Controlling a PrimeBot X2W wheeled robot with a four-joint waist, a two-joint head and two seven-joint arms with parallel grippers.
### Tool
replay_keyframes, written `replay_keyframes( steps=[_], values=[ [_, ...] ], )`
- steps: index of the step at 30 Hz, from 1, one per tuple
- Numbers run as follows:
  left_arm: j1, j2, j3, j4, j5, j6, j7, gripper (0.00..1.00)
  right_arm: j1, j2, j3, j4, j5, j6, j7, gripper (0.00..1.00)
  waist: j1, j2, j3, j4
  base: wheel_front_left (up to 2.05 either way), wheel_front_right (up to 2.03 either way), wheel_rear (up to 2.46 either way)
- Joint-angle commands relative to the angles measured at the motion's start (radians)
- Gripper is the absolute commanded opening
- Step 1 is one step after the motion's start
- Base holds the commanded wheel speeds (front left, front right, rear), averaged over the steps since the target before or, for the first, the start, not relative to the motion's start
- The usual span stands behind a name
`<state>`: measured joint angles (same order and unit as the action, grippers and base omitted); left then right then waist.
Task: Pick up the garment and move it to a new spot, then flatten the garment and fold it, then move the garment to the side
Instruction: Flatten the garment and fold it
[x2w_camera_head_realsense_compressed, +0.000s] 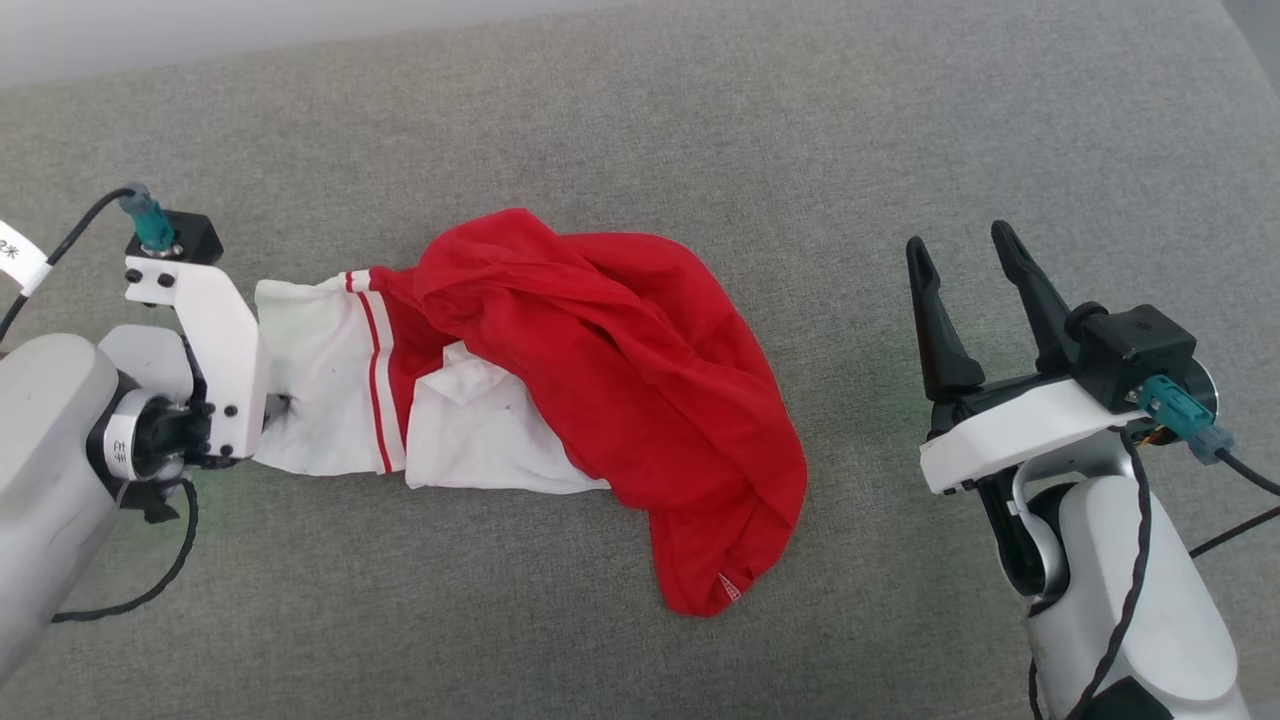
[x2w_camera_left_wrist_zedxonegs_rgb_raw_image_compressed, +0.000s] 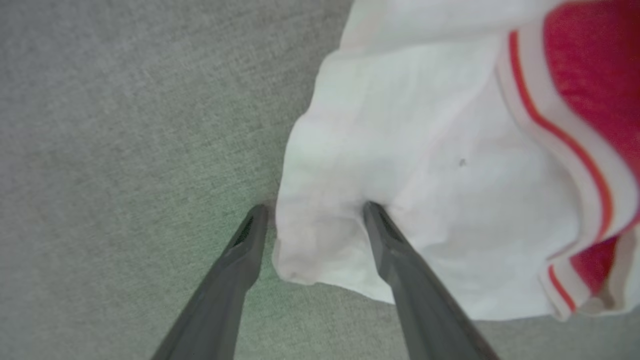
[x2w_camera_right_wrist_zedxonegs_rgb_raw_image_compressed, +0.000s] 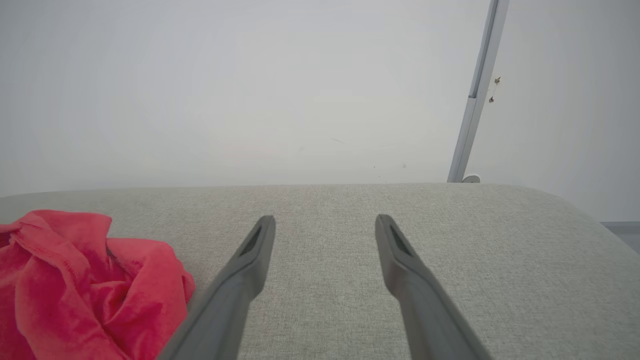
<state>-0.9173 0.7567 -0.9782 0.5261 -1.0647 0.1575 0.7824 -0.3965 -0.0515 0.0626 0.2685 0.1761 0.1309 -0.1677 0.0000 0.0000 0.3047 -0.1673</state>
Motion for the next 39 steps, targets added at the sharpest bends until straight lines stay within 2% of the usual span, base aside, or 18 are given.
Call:
replay_keyframes(
  steps=[1, 4, 5, 6, 10, 15, 22, 27, 28, 29, 30, 39],
  values=[
    [-0.003, -0.012, -0.001, 0.028, -0.002, -0.007, -0.012, 1.0, -0.006, 0.0, -0.001, -0.004, -0.001, 0.0, 0.0, 1.0, 0.0, 0.0, 0.007, -0.002, 0.0, 0.0, 0.0],
    [0.014, -0.05, -0.009, 0.101, -0.015, -0.031, -0.024, 1.0, -0.009, 0.001, -0.001, -0.005, -0.006, 0.0, 0.002, 1.0, 0.0, 0.0, 0.012, -0.001, 0.0, 0.0, 0.0],
    [0.021, -0.066, -0.004, 0.123, -0.033, -0.041, -0.021, 0.03, -0.01, 0.0, -0.001, -0.006, -0.007, 0.0, 0.003, 1.0, 0.0, 0.0, 0.013, 0.0, 0.0, 0.0, 0.0],
    [0.026, -0.074, -0.002, 0.143, -0.041, -0.043, -0.01, 0.0, -0.01, 0.0, 0.0, -0.007, -0.009, 0.0, 0.005, 1.0, 0.0, 0.0, 0.013, 0.002, 0.0, 0.0, 0.0],
    [0.028, -0.075, 0.003, 0.169, -0.062, -0.063, 0.015, 0.0, -0.007, 0.0, -0.006, -0.008, -0.013, 0.0, 0.01, 1.0, 0.0, 0.0, 0.004, 0.016, 0.0, 0.0, 0.0],
    [0.046, -0.032, 0.009, 0.114, -0.079, -0.061, 0.033, 0.0, 0.008, -0.004, -0.017, -0.015, -0.019, 0.0, 0.019, 1.0, 0.0, 0.0, -0.015, 0.044, 0.0, 0.0, 0.0],
    [0.143, 0.043, 0.012, -0.057, -0.105, 0.006, 0.046, 0.0, 0.027, -0.007, -0.019, -0.025, -0.019, 0.0, 0.036, 1.0, 0.0, 0.0, -0.039, 0.076, 0.0, 0.0, 0.0],
    [0.208, 0.056, 0.019, -0.192, -0.124, 0.054, 0.016, 0.0, 0.038, -0.011, 0.002, -0.026, -0.007, 0.0, 0.051, 1.0, 0.0, 0.0, -0.057, 0.098, 0.0, 0.0, 0.0],
    [0.215, 0.056, 0.029, -0.208, -0.122, 0.064, -0.009, 0.15, 0.038, -0.013, 0.009, -0.026, -0.004, 0.0, 0.054, 1.0, 0.0, 0.0, -0.061, 0.102, 0.0, 0.0, 0.0],
    [0.22, 0.054, 0.036, -0.221, -0.117, 0.069, -0.032, 0.41, 0.038, -0.016, 0.017, -0.026, 0.002, 0.0, 0.058, 1.0, 0.0, 0.0, -0.065, 0.107, 0.0, 0.0, 0.0],
    [0.228, 0.052, 0.039, -0.232, -0.112, 0.071, -0.054, 1.0, 0.039, -0.018, 0.025, -0.026, 0.004, 0.0, 0.061, 1.0, 0.0, 0.0, -0.071, 0.111, 0.0, 0.0, 0.0],
    [0.273, 0.067, 0.096, -0.326, -0.068, 0.072, -0.269, 1.0, 0.061, -0.054, 0.145, -0.02, 0.068, 0.0, 0.127, 1.0, 0.0, 0.0, -0.127, 0.144, 0.0, 0.0, 0.0]
  ],
)
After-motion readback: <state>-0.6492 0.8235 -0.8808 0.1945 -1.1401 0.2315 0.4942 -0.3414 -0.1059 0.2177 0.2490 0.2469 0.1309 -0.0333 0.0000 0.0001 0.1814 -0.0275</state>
